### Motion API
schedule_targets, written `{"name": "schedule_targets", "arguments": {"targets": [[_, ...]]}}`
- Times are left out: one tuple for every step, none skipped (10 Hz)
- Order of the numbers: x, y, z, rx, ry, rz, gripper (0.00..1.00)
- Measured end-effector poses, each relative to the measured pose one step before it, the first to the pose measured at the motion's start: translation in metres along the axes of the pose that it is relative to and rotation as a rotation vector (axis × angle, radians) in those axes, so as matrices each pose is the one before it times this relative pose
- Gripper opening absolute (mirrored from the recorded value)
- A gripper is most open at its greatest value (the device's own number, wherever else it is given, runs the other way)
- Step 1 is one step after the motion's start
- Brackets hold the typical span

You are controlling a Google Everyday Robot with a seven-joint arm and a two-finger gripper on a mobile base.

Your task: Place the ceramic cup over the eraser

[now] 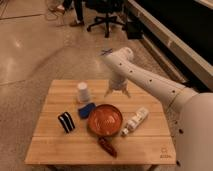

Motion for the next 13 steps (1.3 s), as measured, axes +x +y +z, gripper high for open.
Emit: {"name": "schedule_targets", "arguments": {"targets": [[0.0, 0.0, 0.00002, 0.00002, -0.00001, -0.00002, 0.8], [0.00017, -0.00009, -0.00011, 0.00025, 0.00018, 0.00027, 0.8], [0.00186, -0.00255, 0.00053, 0.00468, 0.00164, -0.00361, 0.8], [0.00493, -0.00744, 0.00038, 0.01273, 0.0056, -0.01109, 0.8], [0.00508, -0.00903, 0.00081, 0.01347, 0.00429, -0.01416, 0.8], [0.00788, -0.01452, 0.00041, 0.02156, 0.00592, -0.02424, 0.8], [0.00442, -0.009, 0.00041, 0.01241, 0.00262, -0.01595, 0.8], [0.00681, -0.01313, -0.00069, 0.01832, 0.00504, -0.0234, 0.8], [0.0096, -0.01822, -0.00269, 0.02628, 0.00811, -0.0326, 0.8], [0.00851, -0.01646, -0.00261, 0.02494, 0.00793, -0.03143, 0.8], [0.00688, -0.01216, -0.00245, 0.01875, 0.00798, -0.02231, 0.8], [0.00746, -0.01266, -0.00153, 0.01905, 0.00937, -0.02283, 0.8], [0.01005, -0.01837, -0.00034, 0.02452, 0.01419, -0.03236, 0.8]]}}
